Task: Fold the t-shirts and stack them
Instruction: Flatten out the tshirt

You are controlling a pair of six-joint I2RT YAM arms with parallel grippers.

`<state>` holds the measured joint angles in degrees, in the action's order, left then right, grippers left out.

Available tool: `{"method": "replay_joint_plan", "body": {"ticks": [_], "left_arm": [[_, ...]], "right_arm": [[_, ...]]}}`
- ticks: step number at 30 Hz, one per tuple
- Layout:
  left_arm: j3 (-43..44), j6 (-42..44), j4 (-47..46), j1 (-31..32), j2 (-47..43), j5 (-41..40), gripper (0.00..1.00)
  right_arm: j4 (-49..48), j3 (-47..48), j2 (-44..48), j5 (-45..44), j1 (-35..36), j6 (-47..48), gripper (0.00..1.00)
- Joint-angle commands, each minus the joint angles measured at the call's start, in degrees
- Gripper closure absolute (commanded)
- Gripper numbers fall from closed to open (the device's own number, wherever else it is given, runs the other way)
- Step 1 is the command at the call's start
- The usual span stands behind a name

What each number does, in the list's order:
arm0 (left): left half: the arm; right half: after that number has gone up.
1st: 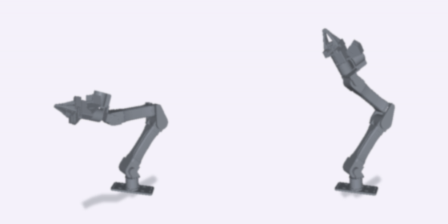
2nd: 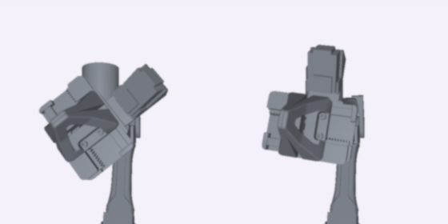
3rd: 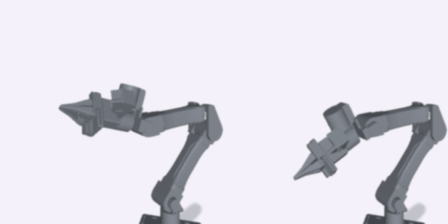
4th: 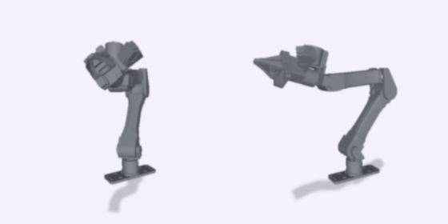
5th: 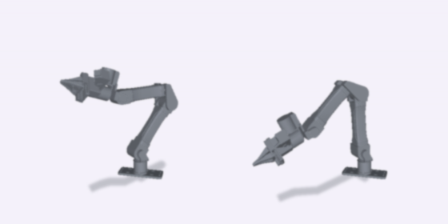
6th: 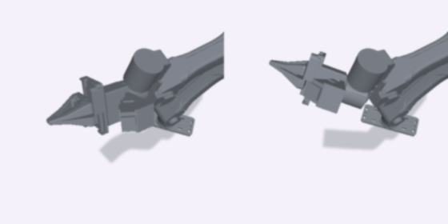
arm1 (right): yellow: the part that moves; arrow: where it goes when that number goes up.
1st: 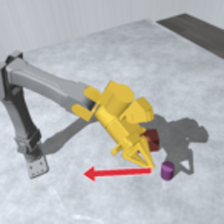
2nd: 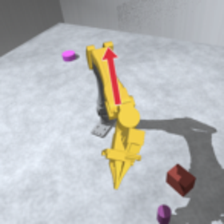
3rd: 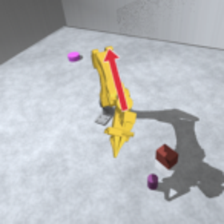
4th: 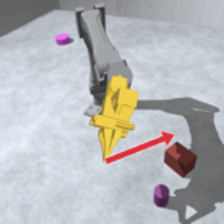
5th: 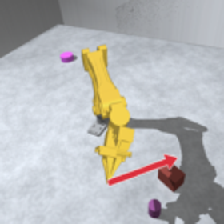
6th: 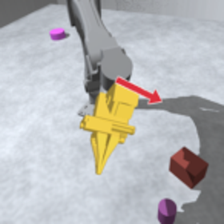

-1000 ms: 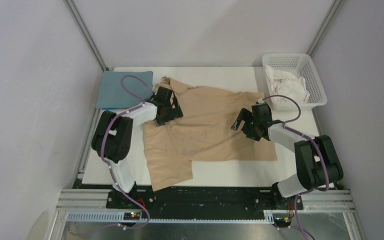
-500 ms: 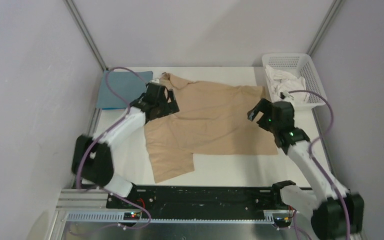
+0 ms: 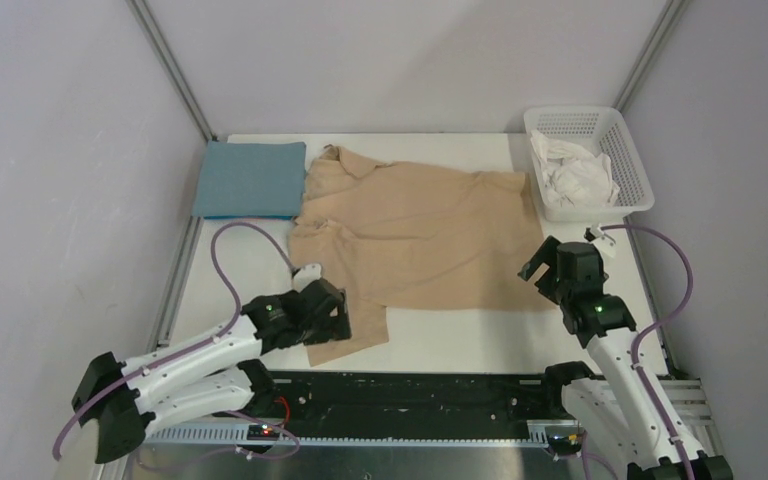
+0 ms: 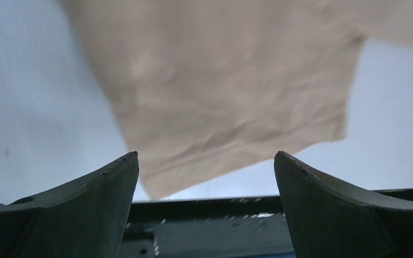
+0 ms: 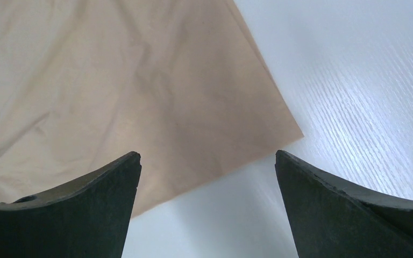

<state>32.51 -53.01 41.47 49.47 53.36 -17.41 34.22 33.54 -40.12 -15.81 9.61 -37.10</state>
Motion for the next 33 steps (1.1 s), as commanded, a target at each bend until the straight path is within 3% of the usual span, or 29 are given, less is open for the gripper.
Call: {"method": "replay_joint_plan", "body": {"ticks": [1,9,14,17,22,24,25,27,33], "left_arm": [[-2.60,-9.18,9.20,5.23,-1.82,0.81,0.00],[-4.38,-14.23,10.22,8.44,1.78,-1.89,0.09],[-2.05,-13.64,9.33,8.33,9.16,-4.29,0.22],[-1.48,-12.61,8.14,7.99,12.39,-4.06,0.37],[-3.53,-12.25,3.84,7.92,13.63,-1.47,0.54],[-4.62,-12.50,2.37,7.92,13.96,-0.84,0.66],[-4.86,-12.56,1.96,7.96,14.31,-0.94,0.81],[-5.25,-12.69,1.84,7.85,14.72,-2.48,0.97],[-3.48,-11.72,1.65,7.83,12.32,-8.72,1.00]], "right_arm": [[2.32,0.05,-1.67,-1.69,-0.35,-0.91,0.01],[2.40,-0.23,-3.25,-2.75,-0.55,-1.12,0.01],[2.52,-0.31,-3.21,-2.97,-0.55,-1.36,0.01],[2.60,-0.40,-3.22,-2.84,-0.55,-1.41,0.01],[3.59,-0.41,-2.75,-3.94,-0.75,-2.04,0.01],[4.35,-0.36,-2.23,-5.01,-0.82,-3.21,0.01],[4.93,-0.39,-2.02,-5.72,-0.82,-3.76,0.01],[5.57,-0.41,-1.39,-6.31,-0.94,-4.14,0.01],[10.17,-0.54,-0.65,-7.49,-1.53,-7.25,0.01]]}}
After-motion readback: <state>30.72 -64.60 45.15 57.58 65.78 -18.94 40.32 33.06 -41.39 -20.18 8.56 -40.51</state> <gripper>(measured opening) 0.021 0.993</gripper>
